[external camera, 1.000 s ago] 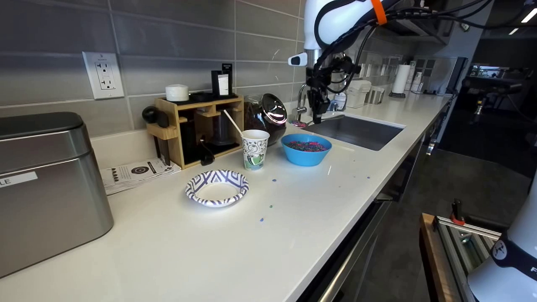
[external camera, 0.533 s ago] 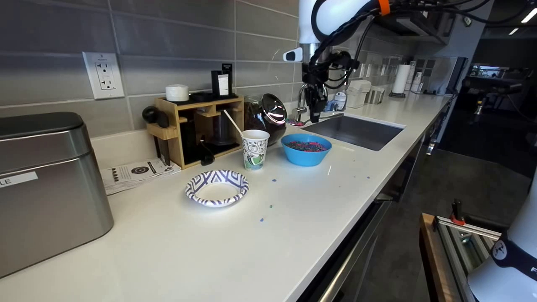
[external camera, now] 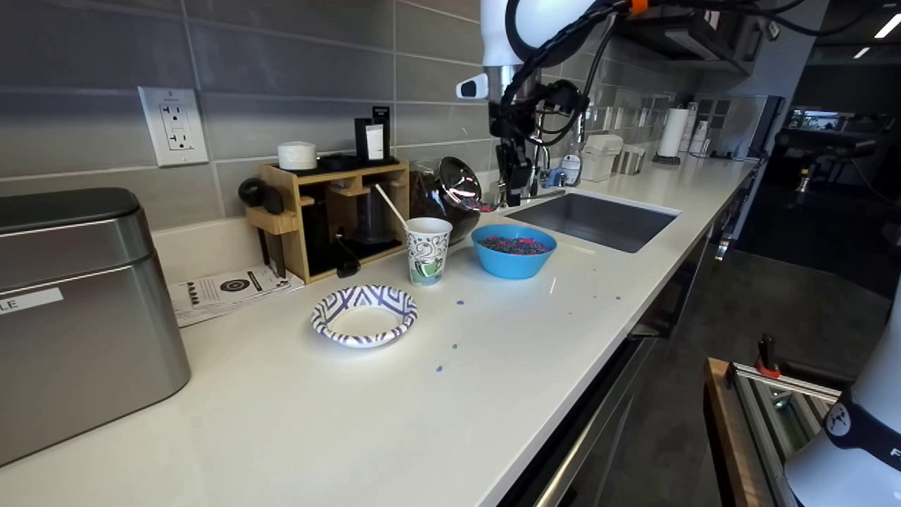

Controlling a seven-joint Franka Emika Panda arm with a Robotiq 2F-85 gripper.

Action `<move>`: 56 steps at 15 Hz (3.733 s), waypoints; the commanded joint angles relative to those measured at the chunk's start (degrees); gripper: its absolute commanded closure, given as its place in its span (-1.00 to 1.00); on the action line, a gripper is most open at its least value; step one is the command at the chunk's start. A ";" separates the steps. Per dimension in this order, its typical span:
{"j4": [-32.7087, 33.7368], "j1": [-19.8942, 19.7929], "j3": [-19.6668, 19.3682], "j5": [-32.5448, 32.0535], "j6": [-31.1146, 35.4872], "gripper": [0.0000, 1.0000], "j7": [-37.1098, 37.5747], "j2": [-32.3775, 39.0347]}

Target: Use the silver spoon to place some cereal from the blue bowl into the coffee cup.

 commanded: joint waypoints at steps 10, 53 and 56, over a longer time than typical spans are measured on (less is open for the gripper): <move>10.02 1.74 2.36 2.42 -4.97 0.97 11.15 8.40; 5.27 7.79 4.79 -22.05 0.17 0.97 40.62 7.94; 4.24 8.05 5.07 -24.32 0.73 0.97 42.43 7.45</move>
